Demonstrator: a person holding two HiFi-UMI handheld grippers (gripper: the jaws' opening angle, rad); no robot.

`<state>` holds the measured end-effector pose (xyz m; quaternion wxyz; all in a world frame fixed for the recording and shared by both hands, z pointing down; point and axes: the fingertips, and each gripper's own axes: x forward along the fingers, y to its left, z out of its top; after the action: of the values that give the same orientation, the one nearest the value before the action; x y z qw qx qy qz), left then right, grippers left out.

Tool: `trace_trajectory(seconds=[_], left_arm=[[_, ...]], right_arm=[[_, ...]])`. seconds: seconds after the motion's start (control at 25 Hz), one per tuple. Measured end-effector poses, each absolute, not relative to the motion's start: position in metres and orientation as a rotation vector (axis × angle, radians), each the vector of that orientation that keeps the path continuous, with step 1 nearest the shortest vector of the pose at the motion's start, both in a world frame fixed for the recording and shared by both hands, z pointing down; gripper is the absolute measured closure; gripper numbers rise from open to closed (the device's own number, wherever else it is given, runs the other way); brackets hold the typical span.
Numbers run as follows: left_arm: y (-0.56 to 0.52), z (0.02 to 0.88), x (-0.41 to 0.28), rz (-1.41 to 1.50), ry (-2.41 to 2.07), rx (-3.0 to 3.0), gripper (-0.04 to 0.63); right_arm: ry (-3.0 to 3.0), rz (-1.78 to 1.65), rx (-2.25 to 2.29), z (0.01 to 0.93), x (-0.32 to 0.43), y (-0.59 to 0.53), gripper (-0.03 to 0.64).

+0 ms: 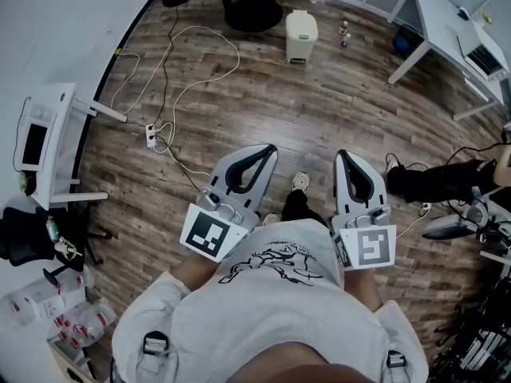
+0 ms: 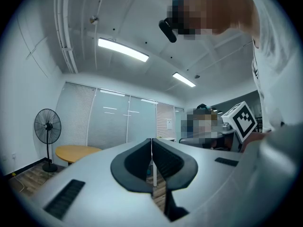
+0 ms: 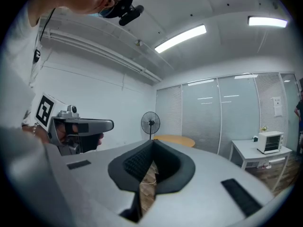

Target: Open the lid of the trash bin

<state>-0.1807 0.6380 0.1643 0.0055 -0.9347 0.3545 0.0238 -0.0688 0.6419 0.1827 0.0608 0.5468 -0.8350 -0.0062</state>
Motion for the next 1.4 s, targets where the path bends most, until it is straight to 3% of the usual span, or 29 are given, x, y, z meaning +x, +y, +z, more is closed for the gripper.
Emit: trace_trajectory(seconds=[1.0, 1.4], left_arm=[[0.463, 0.159, -0.044, 0.046, 1.168, -2.903, 0.575], [0.424, 0.167, -0.021, 0.014, 1.215, -2.908, 0.575]], right_arm=[[-2.557, 0.026, 1.639, 0.187, 0.074, 0.471, 0.611], [-2.6, 0.058, 1.597, 0.191, 0.095, 0.429, 0.611]])
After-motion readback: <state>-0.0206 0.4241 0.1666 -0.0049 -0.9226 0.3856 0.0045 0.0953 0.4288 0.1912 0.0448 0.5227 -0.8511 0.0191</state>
